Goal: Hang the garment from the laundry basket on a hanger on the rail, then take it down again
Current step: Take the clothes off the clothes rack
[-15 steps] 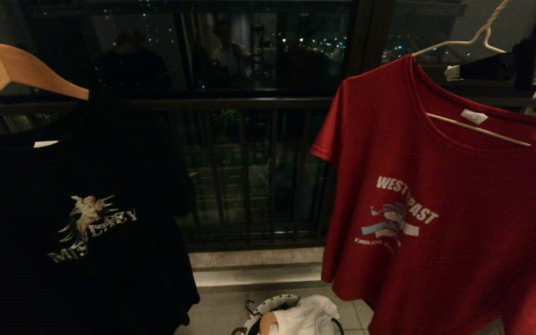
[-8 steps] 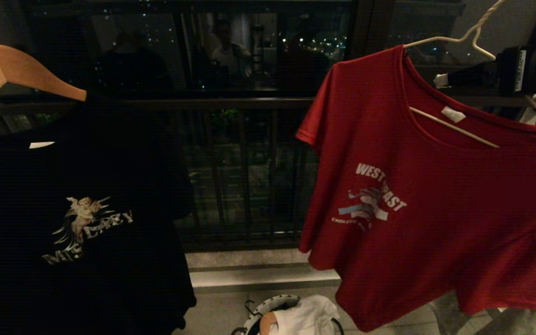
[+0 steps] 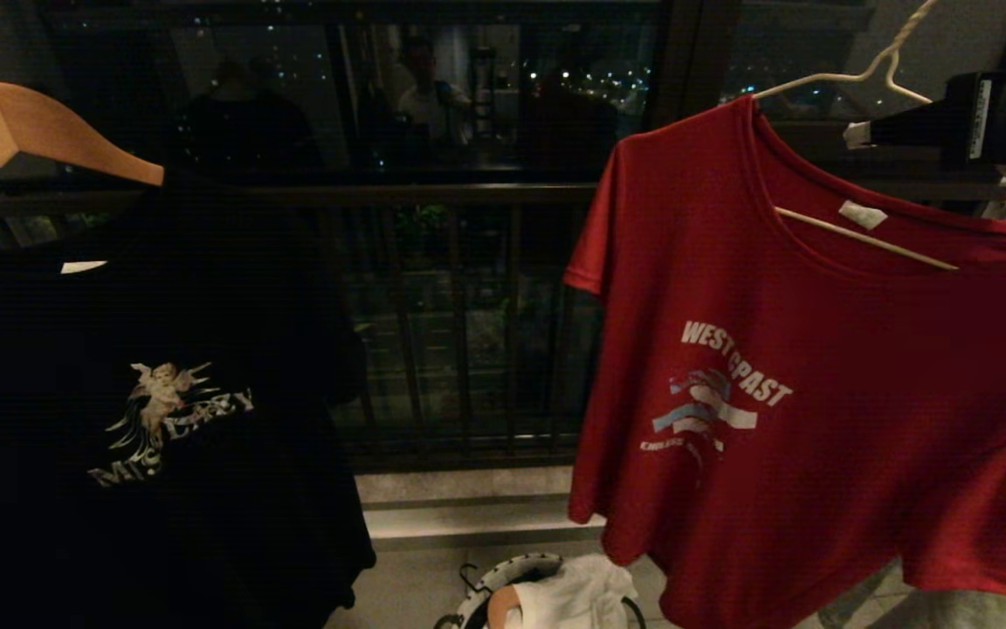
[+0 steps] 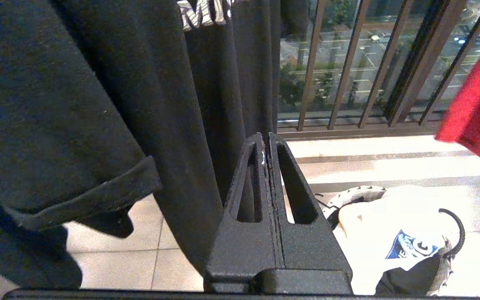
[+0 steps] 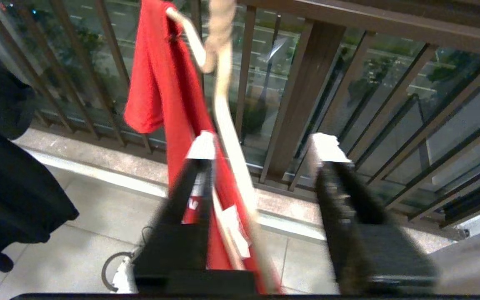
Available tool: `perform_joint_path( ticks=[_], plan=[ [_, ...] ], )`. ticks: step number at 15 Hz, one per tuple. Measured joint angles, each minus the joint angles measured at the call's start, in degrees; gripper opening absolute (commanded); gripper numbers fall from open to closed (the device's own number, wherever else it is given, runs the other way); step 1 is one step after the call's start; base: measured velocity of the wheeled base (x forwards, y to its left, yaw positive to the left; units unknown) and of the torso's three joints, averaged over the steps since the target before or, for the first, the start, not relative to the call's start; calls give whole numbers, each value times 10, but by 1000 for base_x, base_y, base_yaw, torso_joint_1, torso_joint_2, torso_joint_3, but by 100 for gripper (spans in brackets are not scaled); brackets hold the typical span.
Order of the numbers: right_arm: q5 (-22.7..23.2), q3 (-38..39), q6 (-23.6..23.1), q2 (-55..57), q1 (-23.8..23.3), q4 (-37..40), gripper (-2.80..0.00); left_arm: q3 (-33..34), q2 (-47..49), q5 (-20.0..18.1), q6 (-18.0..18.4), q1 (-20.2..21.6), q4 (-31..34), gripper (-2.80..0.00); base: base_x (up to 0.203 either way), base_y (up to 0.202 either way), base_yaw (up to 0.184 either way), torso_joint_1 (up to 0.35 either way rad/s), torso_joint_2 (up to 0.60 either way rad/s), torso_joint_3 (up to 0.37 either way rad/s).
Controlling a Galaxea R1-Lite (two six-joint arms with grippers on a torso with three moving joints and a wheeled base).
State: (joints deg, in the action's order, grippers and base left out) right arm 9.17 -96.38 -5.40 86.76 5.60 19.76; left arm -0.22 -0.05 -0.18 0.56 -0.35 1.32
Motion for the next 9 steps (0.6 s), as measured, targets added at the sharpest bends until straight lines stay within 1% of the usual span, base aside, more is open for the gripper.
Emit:
perform_joint_path(
  ticks=[9],
  plan=[
    [0,-9,-2,-5,0,1,-280,0,0,0,0,0,0,-280,0,0,0,0,0,0]
  ],
)
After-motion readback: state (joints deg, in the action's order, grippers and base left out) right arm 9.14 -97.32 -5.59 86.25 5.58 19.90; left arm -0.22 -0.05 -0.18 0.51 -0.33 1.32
